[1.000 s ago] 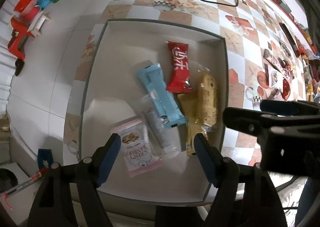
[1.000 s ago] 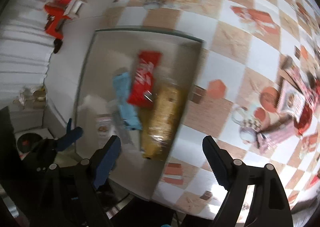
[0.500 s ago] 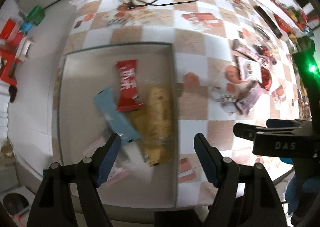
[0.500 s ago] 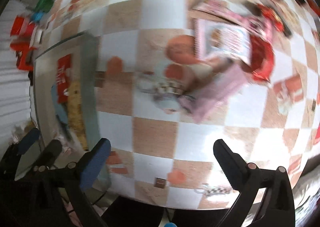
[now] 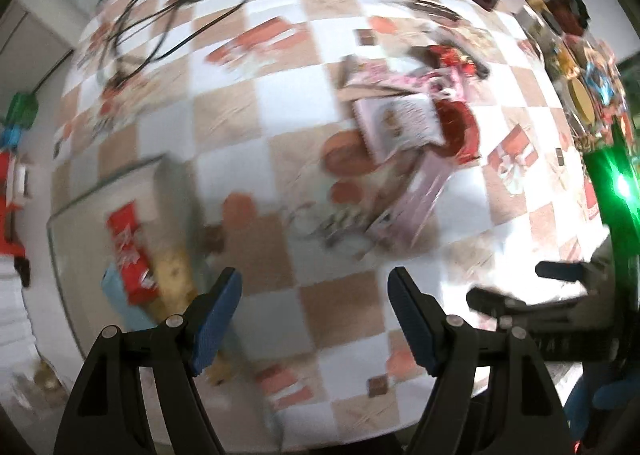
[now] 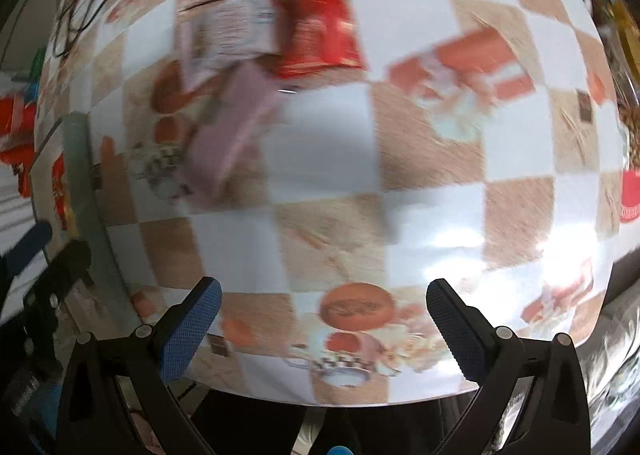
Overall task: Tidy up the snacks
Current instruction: 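Move both tools back over the snack pile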
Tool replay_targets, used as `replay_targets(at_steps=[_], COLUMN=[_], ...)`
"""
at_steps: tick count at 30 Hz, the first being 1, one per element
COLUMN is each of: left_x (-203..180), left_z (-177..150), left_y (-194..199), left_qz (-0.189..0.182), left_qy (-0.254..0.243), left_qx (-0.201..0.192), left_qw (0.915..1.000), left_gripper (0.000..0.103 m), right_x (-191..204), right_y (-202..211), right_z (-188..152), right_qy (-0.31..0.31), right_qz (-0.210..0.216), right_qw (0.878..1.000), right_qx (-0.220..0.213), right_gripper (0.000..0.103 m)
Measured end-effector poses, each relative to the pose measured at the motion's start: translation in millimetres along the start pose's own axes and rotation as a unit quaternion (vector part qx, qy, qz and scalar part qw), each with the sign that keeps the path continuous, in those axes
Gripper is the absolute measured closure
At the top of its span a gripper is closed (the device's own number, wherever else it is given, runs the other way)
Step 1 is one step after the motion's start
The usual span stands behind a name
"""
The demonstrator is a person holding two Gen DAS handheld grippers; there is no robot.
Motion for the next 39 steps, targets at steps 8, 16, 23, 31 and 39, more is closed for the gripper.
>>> replay_targets(at_steps=[8,16,23,31,39], left_x=[-24.3,-17.7,-37.4,-29.3,-7.1], left_z=[74.6,156.0,146.4,61.4,9.2], left_y=[-13.6,-43.2,-82.4,-75.3,-43.6], left_qz=[0.025,0.027,0.051,0.031,0.052], left_qy=[-0.007,0.099,0.053,0.039,0.027], left_qx=[-0.012,-0.007,0.025,0.051,0.032], left_qw=[0.9996,0.9946,0.997,0.9975,0.9978], left_gripper=[0.024,0.024,0.024,0.021,0.021], right_x=[-64.2,-114.7,-157.3,-173.3,-158.0], right_y=[2.6,14.1,29.4,34.7,28.2], right_z=[-6.4,-17.2,-33.5,-22.4,-14.4], right_qy=[-0.046,-0.069,-0.063,-0.066,-0.062], right_qz=[0.018,0.037,0.042,0.039,0.039], right_qw=[0.999,0.997,0.997,0.997,0.997], right_qx=[0.006,0.001,0.001,0.004,0.003], right_gripper=[0.0,0.0,0.0,0.0,0.0])
Point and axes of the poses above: each gripper's, at about its wrist camera, not at the fingertips, and y roughly against the way its jaws point, x to its left, z to its top, the point moved 5 cm from there along -y, roughly the way its jaws point, and after that the axes turned 1 degree about y, right-handed, at the moved point
